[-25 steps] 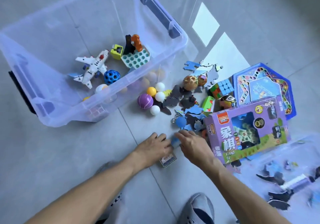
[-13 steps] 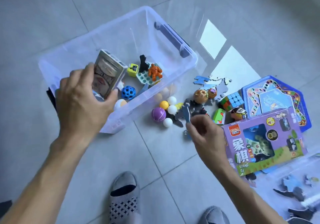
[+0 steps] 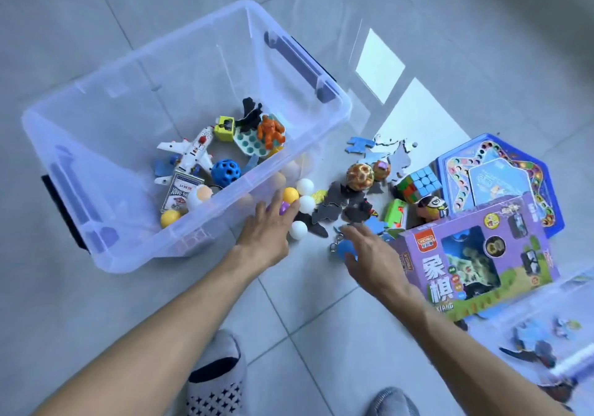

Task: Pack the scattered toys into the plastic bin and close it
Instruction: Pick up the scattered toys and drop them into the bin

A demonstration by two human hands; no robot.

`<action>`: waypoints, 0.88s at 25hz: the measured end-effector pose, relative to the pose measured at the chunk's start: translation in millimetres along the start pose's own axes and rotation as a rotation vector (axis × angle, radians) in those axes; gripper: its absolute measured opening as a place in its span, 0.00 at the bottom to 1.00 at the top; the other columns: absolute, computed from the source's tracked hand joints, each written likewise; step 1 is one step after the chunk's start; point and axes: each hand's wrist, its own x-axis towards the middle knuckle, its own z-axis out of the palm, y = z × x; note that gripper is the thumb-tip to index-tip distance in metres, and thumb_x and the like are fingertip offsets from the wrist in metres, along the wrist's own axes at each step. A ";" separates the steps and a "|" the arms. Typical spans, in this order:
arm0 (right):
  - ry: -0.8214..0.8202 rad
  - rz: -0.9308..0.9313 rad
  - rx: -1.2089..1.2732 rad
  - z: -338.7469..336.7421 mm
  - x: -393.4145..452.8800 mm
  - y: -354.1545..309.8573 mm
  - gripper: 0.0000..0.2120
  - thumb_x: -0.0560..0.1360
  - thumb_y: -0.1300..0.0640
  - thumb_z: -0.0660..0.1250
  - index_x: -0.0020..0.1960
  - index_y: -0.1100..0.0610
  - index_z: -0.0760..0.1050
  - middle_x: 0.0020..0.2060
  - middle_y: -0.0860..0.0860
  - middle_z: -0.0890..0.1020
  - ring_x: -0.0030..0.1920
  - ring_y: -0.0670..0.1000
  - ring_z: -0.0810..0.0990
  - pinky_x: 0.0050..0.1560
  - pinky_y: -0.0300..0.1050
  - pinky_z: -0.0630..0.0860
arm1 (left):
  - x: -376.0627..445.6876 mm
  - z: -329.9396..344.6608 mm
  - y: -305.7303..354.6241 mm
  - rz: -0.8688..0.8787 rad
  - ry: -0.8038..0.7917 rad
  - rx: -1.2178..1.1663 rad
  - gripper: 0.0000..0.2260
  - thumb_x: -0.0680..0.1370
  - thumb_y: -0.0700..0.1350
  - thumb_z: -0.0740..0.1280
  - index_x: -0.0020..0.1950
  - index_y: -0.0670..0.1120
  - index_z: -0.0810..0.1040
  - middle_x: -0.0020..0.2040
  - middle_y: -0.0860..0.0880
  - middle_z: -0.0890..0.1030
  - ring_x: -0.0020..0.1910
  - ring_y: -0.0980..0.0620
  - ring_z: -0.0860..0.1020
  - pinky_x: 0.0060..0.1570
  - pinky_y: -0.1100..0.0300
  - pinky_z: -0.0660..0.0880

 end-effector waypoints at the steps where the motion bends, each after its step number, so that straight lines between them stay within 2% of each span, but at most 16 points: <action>1: -0.062 -0.038 -0.063 18.1 -5.2 9.2 0.24 0.73 0.64 0.63 0.66 0.50 0.70 0.65 0.49 0.73 0.55 0.59 0.78 0.39 0.52 0.78 | 7.9 8.8 -3.3 -0.029 -0.067 0.001 0.31 0.75 0.39 0.64 0.75 0.53 0.57 0.71 0.44 0.60 0.57 0.39 0.72 0.43 0.49 0.74; 4: -0.020 -0.143 -0.158 40.9 -7.7 20.9 0.25 0.70 0.68 0.65 0.63 0.50 0.68 0.61 0.51 0.73 0.51 0.60 0.78 0.31 0.52 0.77 | 5.2 13.8 -7.1 -0.086 -0.043 -0.063 0.28 0.75 0.42 0.66 0.72 0.55 0.62 0.62 0.45 0.66 0.49 0.39 0.78 0.38 0.51 0.73; 6: 0.044 -0.122 -0.088 36.1 -7.9 16.8 0.21 0.71 0.64 0.68 0.61 0.52 0.69 0.56 0.53 0.75 0.48 0.60 0.79 0.32 0.53 0.77 | -18.7 -4.5 -1.1 -0.091 0.064 -0.150 0.26 0.74 0.48 0.68 0.70 0.56 0.65 0.60 0.48 0.68 0.47 0.41 0.80 0.37 0.52 0.74; 8: 0.166 0.014 0.212 15.1 -14.7 2.0 0.18 0.73 0.58 0.70 0.62 0.50 0.71 0.52 0.50 0.78 0.46 0.56 0.80 0.39 0.51 0.78 | -61.3 -43.6 11.5 -0.026 0.347 -0.423 0.24 0.72 0.50 0.70 0.66 0.57 0.68 0.60 0.52 0.70 0.43 0.48 0.82 0.31 0.56 0.76; 10: 0.332 0.104 0.567 -23.5 -26.3 -28.3 0.18 0.73 0.56 0.71 0.60 0.48 0.71 0.47 0.47 0.80 0.42 0.50 0.80 0.41 0.49 0.78 | -104.9 -95.1 14.6 -0.020 0.704 -0.704 0.24 0.71 0.46 0.74 0.64 0.54 0.70 0.61 0.57 0.72 0.42 0.53 0.80 0.28 0.62 0.74; 12: 0.548 -0.018 0.804 -72.4 -32.9 -72.5 0.17 0.73 0.58 0.74 0.57 0.49 0.71 0.48 0.47 0.80 0.43 0.49 0.81 0.43 0.48 0.79 | -122.1 -132.4 -3.9 -0.155 0.928 -0.771 0.25 0.70 0.45 0.76 0.63 0.52 0.69 0.61 0.62 0.72 0.40 0.54 0.80 0.29 0.64 0.72; 13: 0.647 -0.108 0.895 -95.9 -30.9 -95.1 0.18 0.72 0.59 0.74 0.56 0.49 0.70 0.51 0.47 0.80 0.45 0.50 0.81 0.44 0.47 0.79 | -119.2 -142.6 -18.3 -0.256 0.927 -0.713 0.25 0.71 0.46 0.76 0.63 0.52 0.69 0.62 0.62 0.73 0.39 0.52 0.82 0.32 0.63 0.71; 14: 0.719 -0.183 0.960 -117.3 -25.7 -116.6 0.18 0.72 0.60 0.74 0.55 0.48 0.69 0.53 0.49 0.80 0.46 0.51 0.81 0.45 0.47 0.78 | -112.0 -148.0 -32.0 -0.366 0.844 -0.574 0.25 0.71 0.48 0.75 0.65 0.52 0.69 0.66 0.58 0.73 0.42 0.47 0.82 0.35 0.60 0.71; 15: 0.763 -0.240 0.972 -135.6 -17.6 -134.2 0.17 0.73 0.59 0.74 0.55 0.49 0.70 0.55 0.51 0.81 0.49 0.53 0.81 0.48 0.48 0.78 | -105.1 -148.5 -41.4 -0.435 0.742 -0.440 0.26 0.72 0.50 0.74 0.67 0.51 0.69 0.70 0.54 0.70 0.48 0.43 0.82 0.37 0.58 0.71; 16: 0.788 -0.288 0.897 -149.1 -6.8 -146.7 0.14 0.74 0.58 0.73 0.56 0.51 0.72 0.58 0.53 0.81 0.54 0.54 0.81 0.53 0.48 0.77 | -101.9 -145.4 -45.8 -0.427 0.709 -0.356 0.25 0.72 0.50 0.73 0.67 0.51 0.70 0.72 0.50 0.69 0.50 0.42 0.81 0.37 0.56 0.71; 18: 0.807 -0.346 0.581 -154.6 15.0 -152.8 0.10 0.76 0.53 0.70 0.56 0.55 0.78 0.63 0.53 0.79 0.61 0.54 0.78 0.60 0.46 0.73 | -104.2 -137.7 -38.5 -0.279 0.762 -0.365 0.18 0.74 0.45 0.70 0.64 0.48 0.74 0.66 0.49 0.73 0.44 0.45 0.81 0.35 0.57 0.74; 19: 0.810 -0.351 0.457 -144.5 20.4 -145.9 0.09 0.77 0.54 0.68 0.54 0.56 0.80 0.62 0.53 0.80 0.60 0.55 0.78 0.60 0.47 0.73 | -108.5 -130.3 -29.0 -0.184 0.791 -0.396 0.14 0.75 0.42 0.69 0.60 0.47 0.76 0.61 0.50 0.76 0.42 0.48 0.80 0.35 0.57 0.75; 21: 0.757 -0.386 0.308 -102.3 15.5 -120.1 0.06 0.77 0.57 0.66 0.52 0.57 0.80 0.55 0.53 0.83 0.50 0.59 0.80 0.50 0.52 0.77 | -107.9 -105.5 -13.6 -0.030 0.761 -0.406 0.11 0.74 0.40 0.67 0.55 0.46 0.79 0.52 0.51 0.79 0.42 0.50 0.79 0.37 0.56 0.76; 22: 0.659 -0.410 0.232 -71.8 6.0 -103.0 0.06 0.76 0.58 0.67 0.53 0.56 0.79 0.54 0.53 0.82 0.46 0.60 0.81 0.46 0.53 0.77 | -101.3 -90.3 -7.3 0.010 0.696 -0.388 0.11 0.73 0.40 0.67 0.55 0.46 0.79 0.51 0.51 0.80 0.43 0.49 0.79 0.38 0.54 0.77</action>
